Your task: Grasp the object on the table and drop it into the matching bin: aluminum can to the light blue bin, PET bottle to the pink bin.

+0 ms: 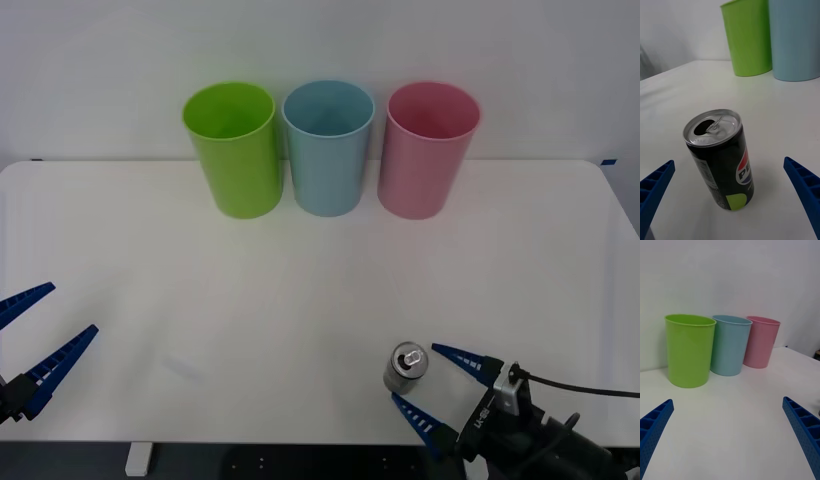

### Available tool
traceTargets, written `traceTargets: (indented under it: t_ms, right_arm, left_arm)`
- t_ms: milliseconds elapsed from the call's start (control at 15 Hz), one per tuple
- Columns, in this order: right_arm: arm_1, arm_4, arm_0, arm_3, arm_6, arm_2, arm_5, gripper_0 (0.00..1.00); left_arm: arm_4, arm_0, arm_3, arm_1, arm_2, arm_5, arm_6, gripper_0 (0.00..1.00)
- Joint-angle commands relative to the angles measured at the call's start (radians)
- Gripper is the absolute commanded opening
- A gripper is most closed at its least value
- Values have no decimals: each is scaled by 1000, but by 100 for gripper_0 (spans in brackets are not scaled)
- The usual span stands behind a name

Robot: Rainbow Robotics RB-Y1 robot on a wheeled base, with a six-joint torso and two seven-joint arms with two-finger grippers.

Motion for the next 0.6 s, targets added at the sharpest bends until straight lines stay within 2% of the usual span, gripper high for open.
traceTargets:
  t_ms: [67, 600]
  right_arm:
    - [4, 0, -17, 1, 4, 35, 35, 100]
    - [58, 66, -49, 1, 38, 58, 98, 100]
  left_arm:
    - [0, 0, 0, 0, 0, 0, 0, 100]
    - [0, 0, 0, 0, 0, 0, 0, 100]
